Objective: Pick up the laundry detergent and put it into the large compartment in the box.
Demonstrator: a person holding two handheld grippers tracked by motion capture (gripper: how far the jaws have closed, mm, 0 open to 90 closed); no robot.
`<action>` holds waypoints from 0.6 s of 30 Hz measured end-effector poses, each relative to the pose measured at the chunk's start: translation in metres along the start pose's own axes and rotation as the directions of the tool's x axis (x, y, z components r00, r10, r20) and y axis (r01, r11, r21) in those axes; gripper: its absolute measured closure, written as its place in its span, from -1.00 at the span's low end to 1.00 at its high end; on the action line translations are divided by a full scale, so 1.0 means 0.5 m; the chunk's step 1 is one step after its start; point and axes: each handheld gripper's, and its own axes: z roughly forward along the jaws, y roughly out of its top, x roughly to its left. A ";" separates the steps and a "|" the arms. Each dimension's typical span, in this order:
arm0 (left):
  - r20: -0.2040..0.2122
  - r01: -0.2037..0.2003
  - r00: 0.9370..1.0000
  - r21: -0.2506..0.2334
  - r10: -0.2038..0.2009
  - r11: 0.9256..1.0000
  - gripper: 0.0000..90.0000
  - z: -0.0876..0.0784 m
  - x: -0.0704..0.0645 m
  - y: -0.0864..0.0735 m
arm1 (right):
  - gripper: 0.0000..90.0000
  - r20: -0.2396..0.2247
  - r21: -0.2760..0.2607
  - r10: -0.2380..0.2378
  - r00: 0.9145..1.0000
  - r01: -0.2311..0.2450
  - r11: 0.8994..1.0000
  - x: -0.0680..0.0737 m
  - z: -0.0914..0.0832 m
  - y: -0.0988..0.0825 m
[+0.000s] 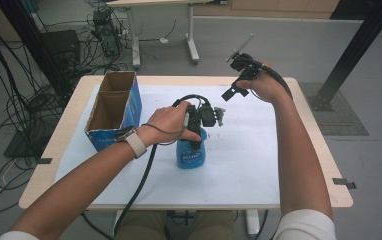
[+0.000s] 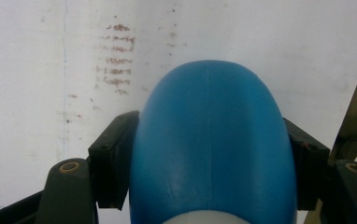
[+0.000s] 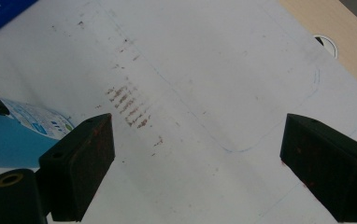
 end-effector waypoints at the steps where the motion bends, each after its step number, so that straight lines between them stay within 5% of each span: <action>1: 0.001 -0.005 1.000 0.002 0.005 1.000 -0.21 -0.001 0.000 0.001 | -0.78 0.000 0.000 0.002 1.000 -0.002 1.000 0.000 -0.001 0.000; 18: 0.021 0.007 1.000 0.003 -0.007 1.000 -0.19 0.000 0.009 0.001 | -0.77 0.002 -0.002 0.002 1.000 -0.002 1.000 0.001 -0.003 -0.002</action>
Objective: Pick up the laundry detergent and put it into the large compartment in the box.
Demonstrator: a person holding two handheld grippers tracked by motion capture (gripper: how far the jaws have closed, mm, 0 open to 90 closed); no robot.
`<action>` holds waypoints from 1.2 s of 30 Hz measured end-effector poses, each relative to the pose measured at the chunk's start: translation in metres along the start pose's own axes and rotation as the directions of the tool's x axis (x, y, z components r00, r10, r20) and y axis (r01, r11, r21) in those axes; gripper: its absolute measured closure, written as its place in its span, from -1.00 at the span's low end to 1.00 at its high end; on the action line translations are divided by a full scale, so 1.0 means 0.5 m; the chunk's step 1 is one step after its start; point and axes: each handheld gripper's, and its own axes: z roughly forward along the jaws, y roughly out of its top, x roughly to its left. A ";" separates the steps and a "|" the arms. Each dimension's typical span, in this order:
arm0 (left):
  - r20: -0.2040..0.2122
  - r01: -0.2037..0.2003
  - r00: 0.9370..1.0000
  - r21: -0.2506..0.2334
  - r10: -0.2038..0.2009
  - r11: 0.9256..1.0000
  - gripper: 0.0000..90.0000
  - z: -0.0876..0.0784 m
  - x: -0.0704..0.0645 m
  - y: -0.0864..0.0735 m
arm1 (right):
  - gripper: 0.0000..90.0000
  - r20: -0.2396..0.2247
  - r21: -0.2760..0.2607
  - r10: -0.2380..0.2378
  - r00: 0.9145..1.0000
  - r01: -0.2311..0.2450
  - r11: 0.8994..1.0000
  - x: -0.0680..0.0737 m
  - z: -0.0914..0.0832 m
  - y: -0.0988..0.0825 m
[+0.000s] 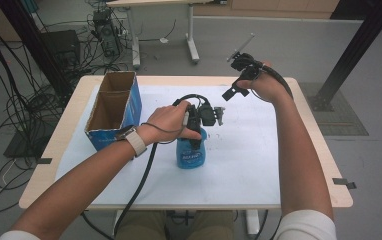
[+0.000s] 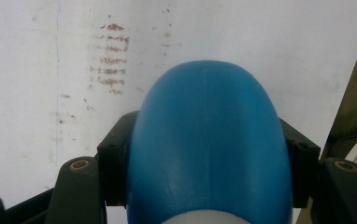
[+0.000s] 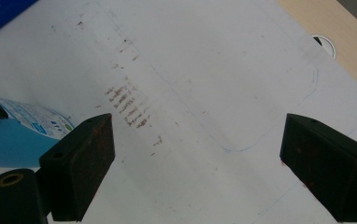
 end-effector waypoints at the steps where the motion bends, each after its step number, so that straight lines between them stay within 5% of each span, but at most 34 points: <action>1: 0.002 0.001 1.000 0.005 -0.001 1.000 -0.19 0.000 0.001 0.002 | -0.77 -0.001 0.000 0.002 1.000 -0.002 1.000 0.000 0.000 0.001; 36: -0.010 0.012 1.000 0.014 -0.012 1.000 -0.19 0.001 -0.007 0.006 | -0.77 0.000 -0.010 0.006 1.000 -0.006 1.000 -0.001 -0.009 -0.007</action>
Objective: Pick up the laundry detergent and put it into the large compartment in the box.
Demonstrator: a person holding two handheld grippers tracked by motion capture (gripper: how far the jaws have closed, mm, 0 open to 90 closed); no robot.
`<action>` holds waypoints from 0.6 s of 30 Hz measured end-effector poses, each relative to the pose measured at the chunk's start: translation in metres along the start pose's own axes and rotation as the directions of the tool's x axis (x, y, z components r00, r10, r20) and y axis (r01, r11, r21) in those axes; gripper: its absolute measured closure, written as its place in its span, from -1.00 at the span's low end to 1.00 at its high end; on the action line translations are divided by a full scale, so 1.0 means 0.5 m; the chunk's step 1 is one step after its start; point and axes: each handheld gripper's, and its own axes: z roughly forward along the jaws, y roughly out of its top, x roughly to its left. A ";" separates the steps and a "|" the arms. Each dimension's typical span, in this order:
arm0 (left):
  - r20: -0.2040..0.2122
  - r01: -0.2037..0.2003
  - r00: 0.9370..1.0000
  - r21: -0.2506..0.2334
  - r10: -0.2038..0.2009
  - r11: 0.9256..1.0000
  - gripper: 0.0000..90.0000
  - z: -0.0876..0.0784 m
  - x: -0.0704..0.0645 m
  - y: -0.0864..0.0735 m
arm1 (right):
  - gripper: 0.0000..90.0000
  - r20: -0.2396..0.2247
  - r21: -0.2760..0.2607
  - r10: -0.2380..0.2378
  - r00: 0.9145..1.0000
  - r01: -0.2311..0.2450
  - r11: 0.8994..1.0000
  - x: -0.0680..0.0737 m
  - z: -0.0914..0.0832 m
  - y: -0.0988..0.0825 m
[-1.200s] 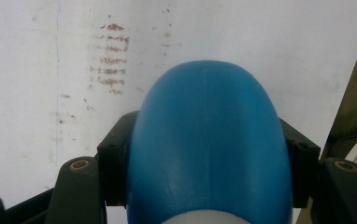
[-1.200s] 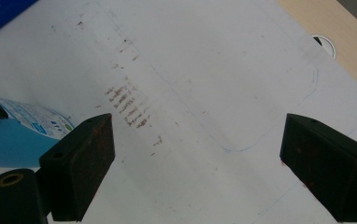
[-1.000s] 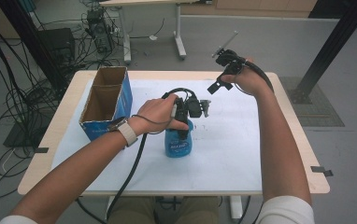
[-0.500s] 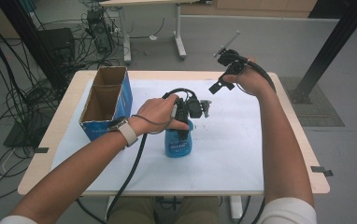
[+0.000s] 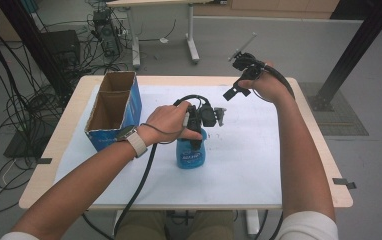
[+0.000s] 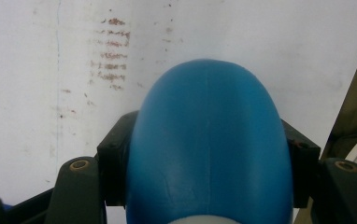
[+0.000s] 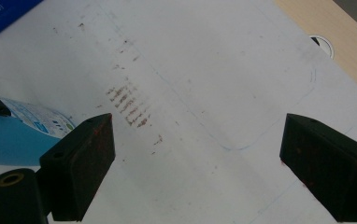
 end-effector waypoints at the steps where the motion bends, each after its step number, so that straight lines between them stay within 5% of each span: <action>1: 0.001 0.000 1.000 0.003 0.000 1.000 -0.19 -0.001 0.001 0.001 | -0.77 0.001 0.001 0.003 1.000 -0.003 1.000 0.000 0.001 0.000; 18: -0.001 0.009 1.000 -0.009 -0.009 1.000 -0.19 -0.001 0.000 -0.004 | -0.77 0.003 0.004 0.003 1.000 -0.003 1.000 0.002 0.000 0.001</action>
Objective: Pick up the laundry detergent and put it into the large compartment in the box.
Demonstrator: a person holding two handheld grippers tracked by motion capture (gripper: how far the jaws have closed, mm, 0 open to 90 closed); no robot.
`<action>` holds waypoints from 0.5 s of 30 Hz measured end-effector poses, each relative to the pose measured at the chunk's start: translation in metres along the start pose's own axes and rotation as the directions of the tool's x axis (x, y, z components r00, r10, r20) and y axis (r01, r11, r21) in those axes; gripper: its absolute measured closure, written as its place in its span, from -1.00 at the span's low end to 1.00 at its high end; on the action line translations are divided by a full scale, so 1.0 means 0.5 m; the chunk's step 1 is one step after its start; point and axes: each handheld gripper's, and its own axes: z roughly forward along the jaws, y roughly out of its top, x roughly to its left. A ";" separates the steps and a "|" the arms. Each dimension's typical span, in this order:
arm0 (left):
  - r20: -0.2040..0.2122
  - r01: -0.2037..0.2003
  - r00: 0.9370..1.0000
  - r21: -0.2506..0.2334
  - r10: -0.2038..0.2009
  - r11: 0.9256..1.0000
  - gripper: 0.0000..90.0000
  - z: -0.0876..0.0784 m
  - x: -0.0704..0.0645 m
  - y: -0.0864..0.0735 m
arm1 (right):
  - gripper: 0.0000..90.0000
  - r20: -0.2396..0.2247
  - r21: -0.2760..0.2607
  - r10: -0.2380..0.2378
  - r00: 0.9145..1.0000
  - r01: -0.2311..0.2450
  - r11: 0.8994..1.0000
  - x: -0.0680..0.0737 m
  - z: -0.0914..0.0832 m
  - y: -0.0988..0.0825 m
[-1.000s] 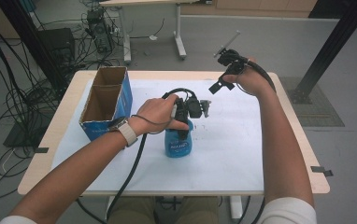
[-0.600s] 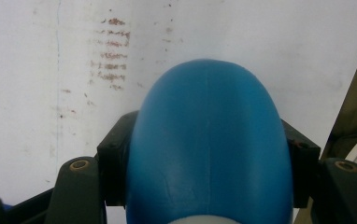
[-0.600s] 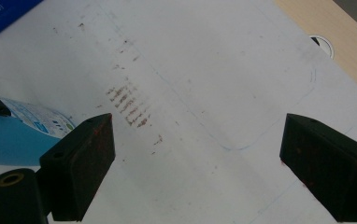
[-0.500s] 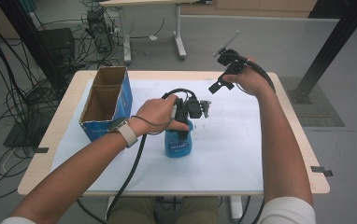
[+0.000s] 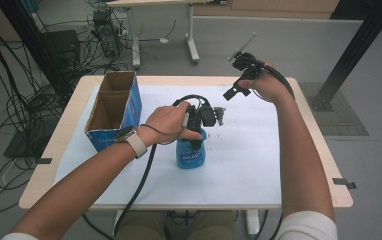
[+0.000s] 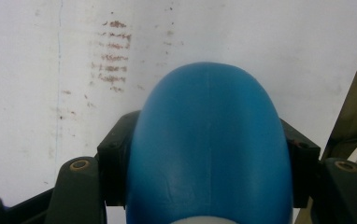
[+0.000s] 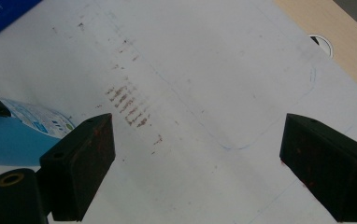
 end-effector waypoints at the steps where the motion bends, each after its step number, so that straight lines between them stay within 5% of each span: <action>1: 0.000 -0.001 1.000 -0.002 0.001 1.000 -0.19 0.000 0.000 -0.001 | -0.77 0.000 0.000 0.000 1.000 0.000 1.000 0.000 0.000 0.000; 15: -0.001 -0.006 1.000 -0.011 0.006 1.000 -0.19 0.001 -0.001 -0.005 | -0.77 -0.004 0.001 -0.005 1.000 0.005 1.000 0.000 0.003 0.002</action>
